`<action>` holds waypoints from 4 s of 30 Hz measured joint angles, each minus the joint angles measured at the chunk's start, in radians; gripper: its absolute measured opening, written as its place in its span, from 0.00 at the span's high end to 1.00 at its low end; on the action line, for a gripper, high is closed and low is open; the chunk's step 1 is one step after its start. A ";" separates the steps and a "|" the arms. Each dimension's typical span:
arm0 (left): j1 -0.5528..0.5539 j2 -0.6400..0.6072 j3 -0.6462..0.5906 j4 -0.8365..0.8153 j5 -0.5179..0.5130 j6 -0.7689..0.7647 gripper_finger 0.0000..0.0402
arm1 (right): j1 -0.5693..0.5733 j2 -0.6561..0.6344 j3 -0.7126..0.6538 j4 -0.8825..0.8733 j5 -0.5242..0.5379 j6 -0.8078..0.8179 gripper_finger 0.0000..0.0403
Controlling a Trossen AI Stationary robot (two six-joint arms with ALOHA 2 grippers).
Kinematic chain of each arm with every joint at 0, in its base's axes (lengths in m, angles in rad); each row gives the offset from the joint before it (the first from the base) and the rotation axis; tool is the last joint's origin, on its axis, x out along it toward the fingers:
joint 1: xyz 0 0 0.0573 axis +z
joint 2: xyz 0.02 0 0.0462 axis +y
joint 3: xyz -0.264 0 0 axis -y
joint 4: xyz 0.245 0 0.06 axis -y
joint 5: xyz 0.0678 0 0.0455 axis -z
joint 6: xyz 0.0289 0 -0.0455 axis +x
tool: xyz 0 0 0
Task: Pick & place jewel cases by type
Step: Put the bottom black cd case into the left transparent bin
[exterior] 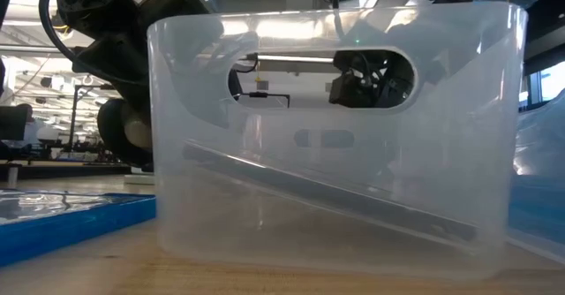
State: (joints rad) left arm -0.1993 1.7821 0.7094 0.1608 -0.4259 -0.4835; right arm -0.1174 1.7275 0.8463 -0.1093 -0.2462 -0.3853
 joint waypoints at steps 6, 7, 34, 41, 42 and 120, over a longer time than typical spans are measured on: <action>0.000 0.000 0.000 0.000 -0.001 0.000 0.46 | 0.002 -0.001 0.000 0.000 0.000 0.011 0.38; 0.000 0.000 0.000 0.000 -0.001 0.000 0.46 | 0.002 -0.001 0.000 0.000 0.000 0.012 0.38; -0.003 0.000 0.000 -0.003 -0.013 0.000 0.46 | 0.007 -0.072 0.004 0.009 -0.032 0.052 0.38; -0.003 0.000 0.000 -0.003 -0.014 0.000 0.46 | 0.011 -0.072 0.004 0.009 -0.034 0.060 0.38; -0.003 0.000 0.000 -0.003 -0.014 0.000 0.46 | 0.012 -0.072 0.004 0.009 -0.034 0.060 0.38; -0.003 0.001 0.000 0.023 -0.026 -0.008 0.46 | 0.114 -0.081 0.148 0.024 0.015 0.357 0.65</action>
State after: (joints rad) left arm -0.2028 1.7828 0.7097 0.1833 -0.4522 -0.4911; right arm -0.0029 1.6463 0.9941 -0.0849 -0.2313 -0.0286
